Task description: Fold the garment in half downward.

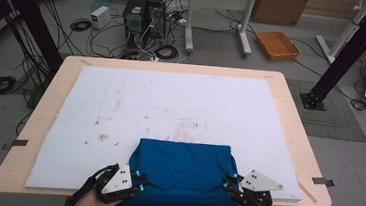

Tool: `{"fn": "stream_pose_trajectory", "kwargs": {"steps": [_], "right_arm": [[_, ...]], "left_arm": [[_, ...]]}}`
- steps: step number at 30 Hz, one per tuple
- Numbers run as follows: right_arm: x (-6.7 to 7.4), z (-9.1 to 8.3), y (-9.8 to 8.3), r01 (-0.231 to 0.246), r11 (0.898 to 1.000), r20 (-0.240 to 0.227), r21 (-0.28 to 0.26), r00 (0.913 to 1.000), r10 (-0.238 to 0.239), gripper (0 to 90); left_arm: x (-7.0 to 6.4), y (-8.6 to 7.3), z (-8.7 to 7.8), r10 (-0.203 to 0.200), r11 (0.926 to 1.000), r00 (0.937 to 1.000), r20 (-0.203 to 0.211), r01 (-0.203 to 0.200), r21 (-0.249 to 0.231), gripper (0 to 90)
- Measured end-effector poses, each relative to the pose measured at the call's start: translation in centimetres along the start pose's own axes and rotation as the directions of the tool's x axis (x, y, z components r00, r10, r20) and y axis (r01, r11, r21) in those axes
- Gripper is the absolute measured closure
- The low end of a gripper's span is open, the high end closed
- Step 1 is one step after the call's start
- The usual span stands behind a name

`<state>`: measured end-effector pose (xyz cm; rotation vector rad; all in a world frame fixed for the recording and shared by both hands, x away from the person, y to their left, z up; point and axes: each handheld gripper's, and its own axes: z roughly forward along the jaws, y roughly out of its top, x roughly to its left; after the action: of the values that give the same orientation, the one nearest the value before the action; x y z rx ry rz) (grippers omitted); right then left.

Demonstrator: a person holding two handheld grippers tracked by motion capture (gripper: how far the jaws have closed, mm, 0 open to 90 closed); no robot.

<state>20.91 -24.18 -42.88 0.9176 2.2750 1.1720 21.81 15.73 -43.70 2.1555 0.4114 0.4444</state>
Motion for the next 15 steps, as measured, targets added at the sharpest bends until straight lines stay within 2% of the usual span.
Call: {"fn": "stream_pose_trajectory", "kwargs": {"steps": [2,4,6,7,9,10,11,12,13,14,15], "right_arm": [[-1.0,0.0,0.6,-0.036,0.999,0.016,-0.027,0.9992,0.037,69.2],[-2.4,0.3,1.5,-0.091,0.994,0.039,-0.054,0.9949,0.093,65.2],[-4.0,1.1,2.3,-0.147,0.987,0.050,-0.071,0.9873,0.151,59.8],[-4.8,1.7,2.7,-0.175,0.981,0.062,-0.077,0.9816,0.180,58.2],[-6.2,3.0,3.4,-0.216,0.974,0.072,-0.068,0.9727,0.220,57.4],[-6.2,3.0,3.4,-0.216,0.974,0.072,-0.068,0.9727,0.220,57.4],[-7.3,4.5,3.7,-0.270,0.962,0.069,-0.051,0.9596,0.273,55.2],[-7.7,5.1,3.7,-0.288,0.957,0.070,-0.034,0.9545,0.290,55.3],[-8.0,5.7,3.7,-0.302,0.953,0.073,-0.024,0.9502,0.303,55.3],[-8.0,5.7,3.7,-0.302,0.953,0.073,-0.024,0.9502,0.303,55.3],[-8.4,6.7,3.4,-0.326,0.945,0.075,0.011,0.9429,0.324,55.3]], "left_arm": [[1.2,0.6,-0.2,-0.052,0.9980,0.9977,-0.044,0.051,-0.037,66.1],[3.0,1.2,-0.1,-0.110,0.9919,0.9897,-0.092,0.103,-0.075,61.7],[4.8,1.7,0.2,-0.181,0.9800,0.9742,-0.136,0.166,-0.109,59.3],[5.7,1.9,0.5,-0.218,0.9716,0.9640,-0.152,0.200,-0.127,58.1],[7.5,2.0,1.3,-0.286,0.9541,0.9453,-0.157,0.265,-0.139,56.5],[7.5,2.0,1.3,-0.286,0.9541,0.9453,-0.157,0.265,-0.139,56.3],[9.1,1.8,2.3,-0.349,0.9340,0.9250,-0.149,0.331,-0.134,55.6],[9.6,1.6,2.9,-0.376,0.9246,0.9140,-0.151,0.360,-0.123,55.5],[10.1,1.4,3.3,-0.393,0.9190,0.9074,-0.149,0.381,-0.101,55.5],[10.1,1.4,3.3,-0.393,0.9190,0.9074,-0.149,0.381,-0.101,55.5],[10.5,0.9,4.1,-0.417,0.9088,0.8951,-0.157,0.412,-0.064,55.4]]}}
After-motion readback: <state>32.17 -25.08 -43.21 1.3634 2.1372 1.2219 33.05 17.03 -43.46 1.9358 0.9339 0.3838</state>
